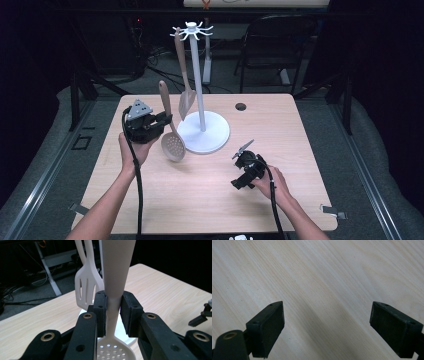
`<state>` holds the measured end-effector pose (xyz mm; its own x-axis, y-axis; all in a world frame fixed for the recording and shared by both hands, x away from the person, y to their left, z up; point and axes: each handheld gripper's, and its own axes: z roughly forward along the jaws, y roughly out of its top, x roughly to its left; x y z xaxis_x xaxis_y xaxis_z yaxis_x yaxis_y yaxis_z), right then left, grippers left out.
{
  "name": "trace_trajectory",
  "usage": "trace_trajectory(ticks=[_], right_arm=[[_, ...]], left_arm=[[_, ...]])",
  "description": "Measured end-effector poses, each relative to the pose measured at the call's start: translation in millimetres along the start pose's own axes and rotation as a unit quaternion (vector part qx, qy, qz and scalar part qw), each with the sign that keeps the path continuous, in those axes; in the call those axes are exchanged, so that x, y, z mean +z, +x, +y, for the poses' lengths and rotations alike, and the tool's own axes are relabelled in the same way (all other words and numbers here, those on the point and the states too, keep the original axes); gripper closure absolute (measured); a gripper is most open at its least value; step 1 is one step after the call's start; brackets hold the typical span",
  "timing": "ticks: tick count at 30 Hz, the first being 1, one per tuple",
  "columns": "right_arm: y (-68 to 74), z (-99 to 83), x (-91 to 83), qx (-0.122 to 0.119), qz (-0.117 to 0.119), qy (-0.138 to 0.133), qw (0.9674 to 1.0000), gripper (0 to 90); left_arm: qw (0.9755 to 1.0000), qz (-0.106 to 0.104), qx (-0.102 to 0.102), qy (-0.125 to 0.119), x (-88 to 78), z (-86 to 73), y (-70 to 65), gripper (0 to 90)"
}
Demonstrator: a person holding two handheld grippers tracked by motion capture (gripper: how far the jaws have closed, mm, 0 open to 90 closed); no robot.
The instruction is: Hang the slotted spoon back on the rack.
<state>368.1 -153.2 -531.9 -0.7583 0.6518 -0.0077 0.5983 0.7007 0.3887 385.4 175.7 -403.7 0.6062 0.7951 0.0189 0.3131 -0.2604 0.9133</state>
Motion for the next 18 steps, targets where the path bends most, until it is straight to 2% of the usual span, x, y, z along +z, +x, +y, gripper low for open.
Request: trace_trajectory(ticks=[8, 18], right_arm=[[-0.1, -0.1, 0.0, 0.001, 0.000, -0.001, 1.0000, 12.1], [-1.5, -1.6, -0.8, 0.002, 0.002, -0.003, 1.0000, 12.1]], left_arm=[[1.0000, 0.001, 0.005, -0.002, 4.0, 12.6, 0.4, 75.4], [1.0000, 0.001, 0.001, 0.001, 11.0, 21.6, 2.8, 75.3]])
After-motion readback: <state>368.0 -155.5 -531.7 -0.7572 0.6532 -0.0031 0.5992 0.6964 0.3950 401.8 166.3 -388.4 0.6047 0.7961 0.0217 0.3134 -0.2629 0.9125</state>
